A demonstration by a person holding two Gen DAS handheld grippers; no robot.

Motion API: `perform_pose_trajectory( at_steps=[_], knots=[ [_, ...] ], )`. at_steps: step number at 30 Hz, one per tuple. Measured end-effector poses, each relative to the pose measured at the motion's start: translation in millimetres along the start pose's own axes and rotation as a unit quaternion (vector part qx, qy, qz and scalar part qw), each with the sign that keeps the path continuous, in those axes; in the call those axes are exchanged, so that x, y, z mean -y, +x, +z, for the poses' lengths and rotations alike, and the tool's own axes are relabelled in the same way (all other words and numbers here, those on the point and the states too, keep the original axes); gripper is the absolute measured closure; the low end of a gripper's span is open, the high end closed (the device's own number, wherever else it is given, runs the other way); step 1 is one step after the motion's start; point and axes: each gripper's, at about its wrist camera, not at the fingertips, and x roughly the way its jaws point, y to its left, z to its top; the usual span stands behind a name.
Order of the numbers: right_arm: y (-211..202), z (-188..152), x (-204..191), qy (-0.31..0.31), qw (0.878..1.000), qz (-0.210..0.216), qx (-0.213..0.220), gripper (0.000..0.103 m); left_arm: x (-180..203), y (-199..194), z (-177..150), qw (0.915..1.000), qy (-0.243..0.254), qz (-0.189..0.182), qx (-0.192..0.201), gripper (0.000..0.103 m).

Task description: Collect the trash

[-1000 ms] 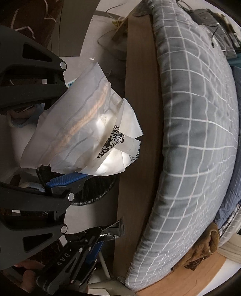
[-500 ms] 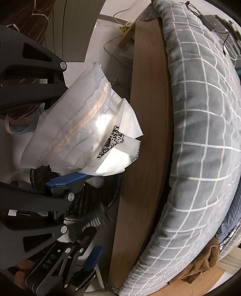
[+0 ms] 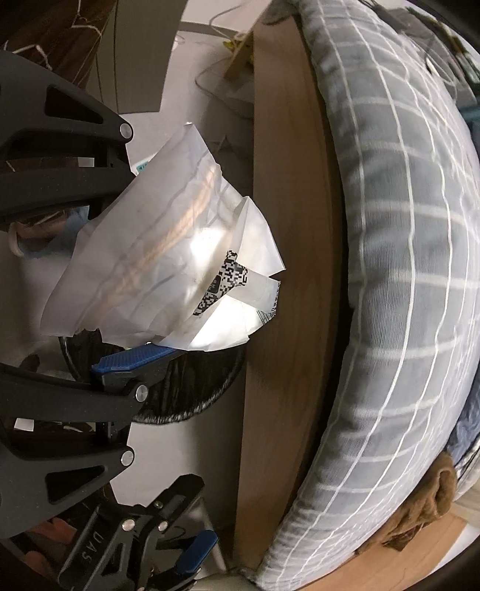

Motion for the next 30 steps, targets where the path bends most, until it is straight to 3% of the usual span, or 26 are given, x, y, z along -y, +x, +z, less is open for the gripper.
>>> perform_pose_trajectory(
  at_steps=[9,18,20,26,30],
  knots=[
    [-19,0,55,0.041,0.999,-0.029,0.021,0.008,57,2,9,0.9988,0.040,-0.029,0.000,0.054],
    [-27,2,75,0.056,0.997,-0.039,0.034,0.008,74,0,5,0.9980,0.055,-0.033,0.002,0.049],
    [-27,4,74,0.056,0.997,-0.036,0.036,0.008,68,3,7,0.9983,0.054,-0.023,0.005,0.034],
    [-34,12,71,0.059,0.997,-0.029,0.043,0.008,53,-18,13,0.9982,0.040,-0.005,0.045,0.011],
    [-53,19,64,0.055,0.996,-0.022,0.062,0.008,44,-47,21,0.9969,0.029,-0.004,0.073,0.006]
  ],
)
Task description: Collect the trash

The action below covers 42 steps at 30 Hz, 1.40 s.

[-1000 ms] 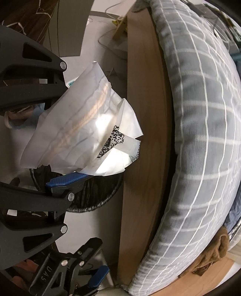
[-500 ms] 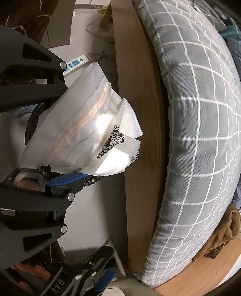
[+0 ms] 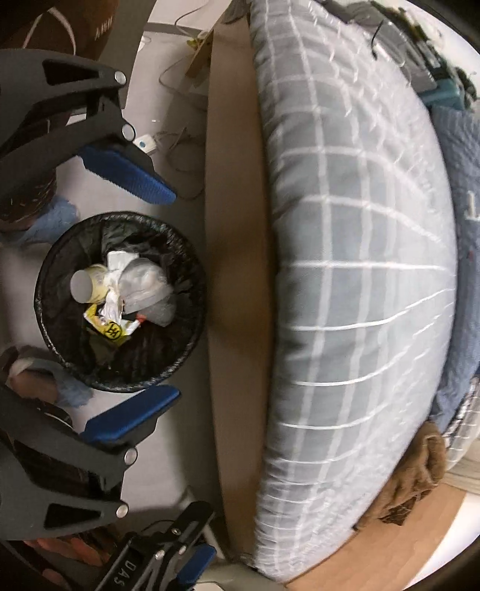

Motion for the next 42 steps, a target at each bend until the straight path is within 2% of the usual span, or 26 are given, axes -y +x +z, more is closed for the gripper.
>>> perform_pose_trajectory(
  at_steps=[4,10,15,20,25,42],
  knots=[
    [-34,12,-7,0.003,1.000,0.005,0.025,0.008,-7,-40,15,0.9993,0.005,0.010,0.035,0.006],
    [-100,30,-12,-0.003,0.997,0.001,0.071,0.008,-6,-111,35,0.9965,0.004,0.007,0.084,0.006],
    [-148,35,-12,-0.004,0.995,0.001,0.103,0.008,-12,-162,36,0.9933,-0.001,0.006,0.115,0.006],
    [-182,30,-14,-0.006,0.992,-0.001,0.124,0.008,-7,-194,31,0.9918,0.012,0.012,0.126,0.006],
    [-190,25,-16,-0.008,0.992,-0.001,0.127,0.008,-9,-204,22,0.9917,0.013,0.012,0.127,0.006],
    [-178,22,-29,-0.024,0.993,0.009,0.116,0.008,-17,-191,18,0.9926,0.008,0.024,0.119,0.006]
  ],
)
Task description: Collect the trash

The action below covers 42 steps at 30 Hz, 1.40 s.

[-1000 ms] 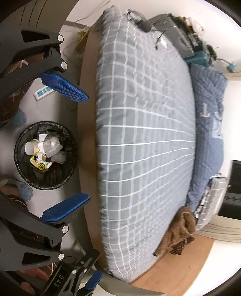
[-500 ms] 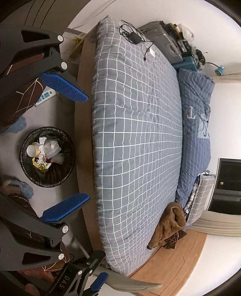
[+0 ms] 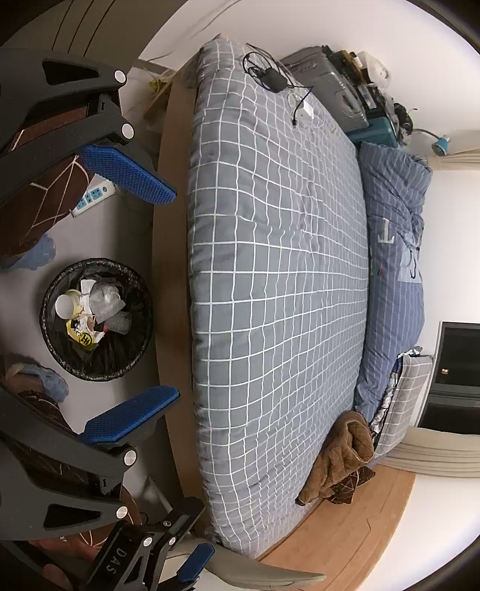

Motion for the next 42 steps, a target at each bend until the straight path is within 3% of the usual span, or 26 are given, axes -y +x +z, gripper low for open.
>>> perform_pose_trajectory(
  at_steps=[14,42],
  knots=[
    [2,1,-3,-0.001,1.000,-0.001,-0.003,0.008,-1,2,0,0.9996,0.005,0.027,0.002,0.006],
    [6,-1,-11,-0.003,1.000,0.004,-0.003,0.008,-8,4,-1,0.9998,-0.008,0.015,-0.007,0.006]
  ],
)
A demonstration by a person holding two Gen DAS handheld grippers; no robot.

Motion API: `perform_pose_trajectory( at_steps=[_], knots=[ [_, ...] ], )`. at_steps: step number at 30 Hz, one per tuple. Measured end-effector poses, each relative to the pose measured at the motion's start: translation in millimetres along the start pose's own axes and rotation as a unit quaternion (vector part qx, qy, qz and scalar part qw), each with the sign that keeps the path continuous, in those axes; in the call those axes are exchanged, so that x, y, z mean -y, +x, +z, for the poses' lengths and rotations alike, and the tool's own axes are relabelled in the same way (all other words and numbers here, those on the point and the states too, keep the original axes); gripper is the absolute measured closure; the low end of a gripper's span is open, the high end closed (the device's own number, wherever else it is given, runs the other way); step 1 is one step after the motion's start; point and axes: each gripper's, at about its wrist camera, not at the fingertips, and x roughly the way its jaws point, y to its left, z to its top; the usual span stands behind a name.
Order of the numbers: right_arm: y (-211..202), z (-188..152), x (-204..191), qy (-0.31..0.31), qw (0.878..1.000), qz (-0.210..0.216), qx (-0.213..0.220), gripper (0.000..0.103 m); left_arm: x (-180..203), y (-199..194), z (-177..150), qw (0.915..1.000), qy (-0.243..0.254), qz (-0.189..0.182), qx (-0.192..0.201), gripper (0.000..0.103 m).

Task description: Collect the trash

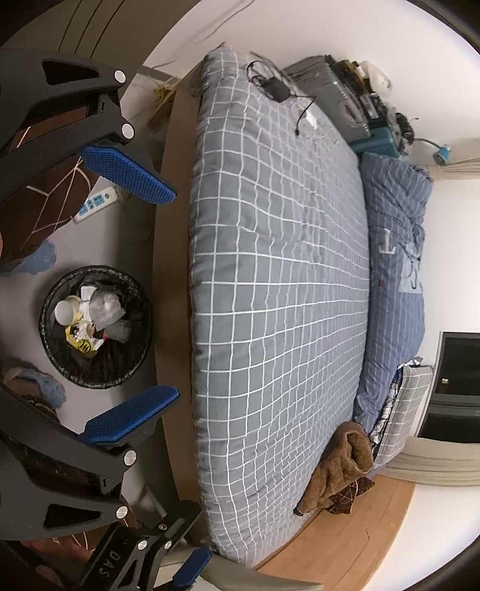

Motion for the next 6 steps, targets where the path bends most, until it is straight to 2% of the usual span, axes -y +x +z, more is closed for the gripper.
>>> perform_pose_trajectory(
  at_steps=[6],
  knots=[
    [0.0,-2.4,-4.5,-0.001,1.000,0.003,-0.001,0.008,-2.3,-1.1,-0.2,0.9999,0.003,0.011,0.007,0.006]
  ],
)
